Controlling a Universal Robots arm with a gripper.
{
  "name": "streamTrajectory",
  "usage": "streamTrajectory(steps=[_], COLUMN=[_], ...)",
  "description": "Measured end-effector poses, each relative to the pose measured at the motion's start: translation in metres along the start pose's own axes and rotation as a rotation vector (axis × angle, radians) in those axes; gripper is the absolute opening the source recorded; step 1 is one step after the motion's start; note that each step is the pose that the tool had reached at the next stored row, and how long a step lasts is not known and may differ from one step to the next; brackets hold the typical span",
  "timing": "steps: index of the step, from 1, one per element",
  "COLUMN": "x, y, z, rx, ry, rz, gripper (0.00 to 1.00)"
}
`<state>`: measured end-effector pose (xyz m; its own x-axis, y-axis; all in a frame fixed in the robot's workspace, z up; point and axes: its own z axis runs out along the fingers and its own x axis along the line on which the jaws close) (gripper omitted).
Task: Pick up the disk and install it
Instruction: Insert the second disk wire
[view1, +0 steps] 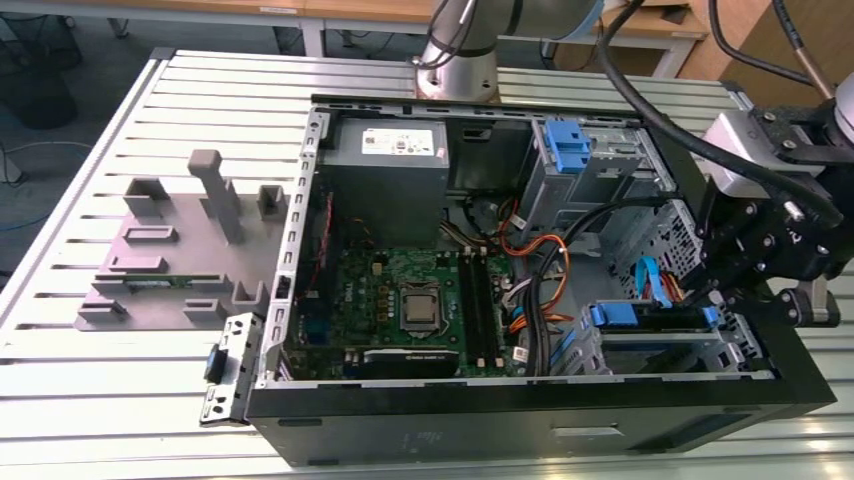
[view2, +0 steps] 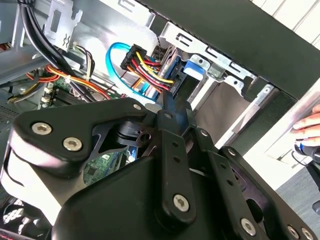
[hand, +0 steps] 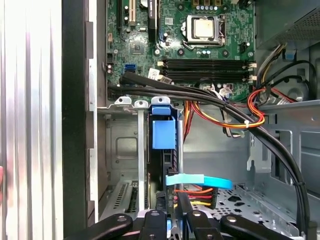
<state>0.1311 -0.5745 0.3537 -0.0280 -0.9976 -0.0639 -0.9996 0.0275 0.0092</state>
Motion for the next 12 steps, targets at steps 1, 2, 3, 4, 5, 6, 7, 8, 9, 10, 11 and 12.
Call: streamTrajectory(steps=[1,2,3,4,5,6,7,8,9,10,11,12], x=[-0.0001,-0.0002,-0.0004,-0.0004,-0.0004,-0.0004,-0.0005,-0.0005,-0.0005,-0.0005,-0.0005,-0.0005], y=[0.0000,0.0000,0.0000,0.0001,0.0001,0.0001,0.0001,0.0001,0.0001,0.0001,0.0001,0.0001], z=[-0.0017,-0.0035,-0.0050,-0.0062,-0.0068,-0.0069,-0.0069,-0.0069,-0.0072,-0.0073,-0.0073,-0.0073], rx=[0.0000,0.0000,0.0000,0.0000,0.0000,0.0000,0.0000,0.0000,0.0000,0.0000,0.0000,0.0000], ry=[-0.0001,0.0000,0.0000,0.0001,0.0000,-0.0001,-0.0001,-0.0001,0.0002,0.0002,0.0002,0.0002], rz=[0.000,0.000,0.000,0.000,0.000,0.000,0.000,0.000,0.000,0.000,0.000,0.000], gripper=[0.24,0.24,0.24,0.24,0.24,0.24,0.24,0.24,0.24,0.24,0.24,0.24])
